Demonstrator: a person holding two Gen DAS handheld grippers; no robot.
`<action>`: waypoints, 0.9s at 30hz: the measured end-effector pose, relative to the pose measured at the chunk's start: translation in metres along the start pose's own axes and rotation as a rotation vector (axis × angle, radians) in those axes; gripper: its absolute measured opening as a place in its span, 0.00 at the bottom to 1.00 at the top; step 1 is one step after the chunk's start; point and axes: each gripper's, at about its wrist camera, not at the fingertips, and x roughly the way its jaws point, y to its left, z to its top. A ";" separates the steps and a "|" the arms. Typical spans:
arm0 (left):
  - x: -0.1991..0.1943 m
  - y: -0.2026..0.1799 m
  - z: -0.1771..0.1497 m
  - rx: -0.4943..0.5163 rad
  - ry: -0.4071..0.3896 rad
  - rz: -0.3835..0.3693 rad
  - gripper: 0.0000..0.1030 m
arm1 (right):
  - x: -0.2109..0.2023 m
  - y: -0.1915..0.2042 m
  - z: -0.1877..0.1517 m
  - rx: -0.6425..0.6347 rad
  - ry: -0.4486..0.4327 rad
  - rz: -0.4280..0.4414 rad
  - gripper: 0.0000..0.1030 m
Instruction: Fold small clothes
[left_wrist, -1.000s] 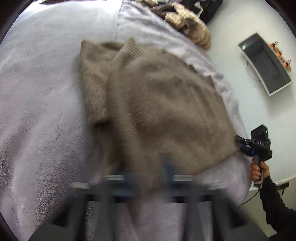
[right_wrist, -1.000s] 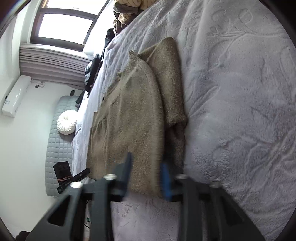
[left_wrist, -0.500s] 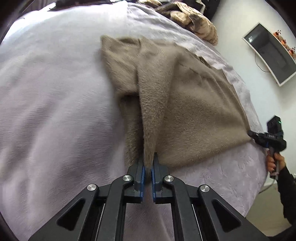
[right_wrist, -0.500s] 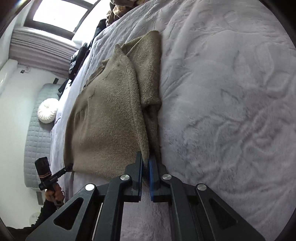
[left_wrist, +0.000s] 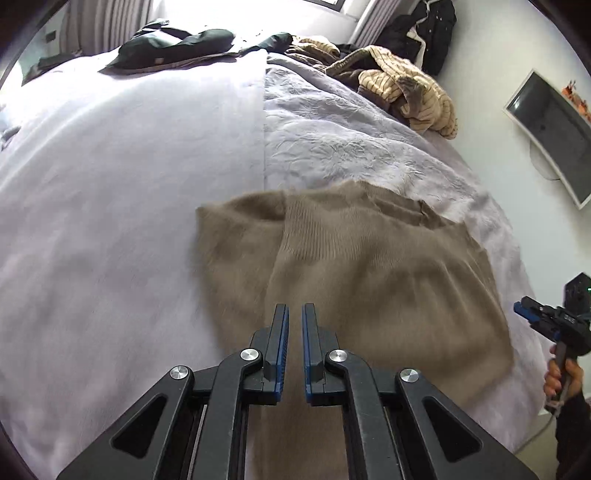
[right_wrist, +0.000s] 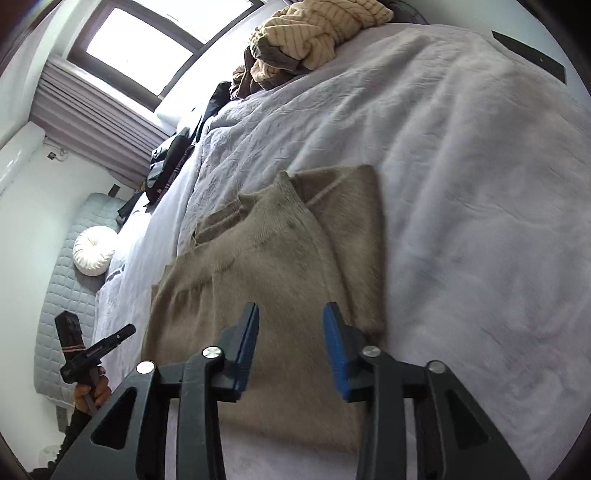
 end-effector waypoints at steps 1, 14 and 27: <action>0.006 -0.004 0.007 0.002 -0.002 0.011 0.83 | 0.006 0.003 0.004 0.003 -0.001 -0.010 0.40; 0.078 -0.001 0.039 0.003 0.090 0.038 0.63 | 0.074 -0.006 0.022 0.004 0.022 -0.123 0.11; 0.043 0.006 0.027 0.065 -0.063 0.183 0.53 | 0.063 -0.003 0.019 -0.032 0.004 -0.165 0.11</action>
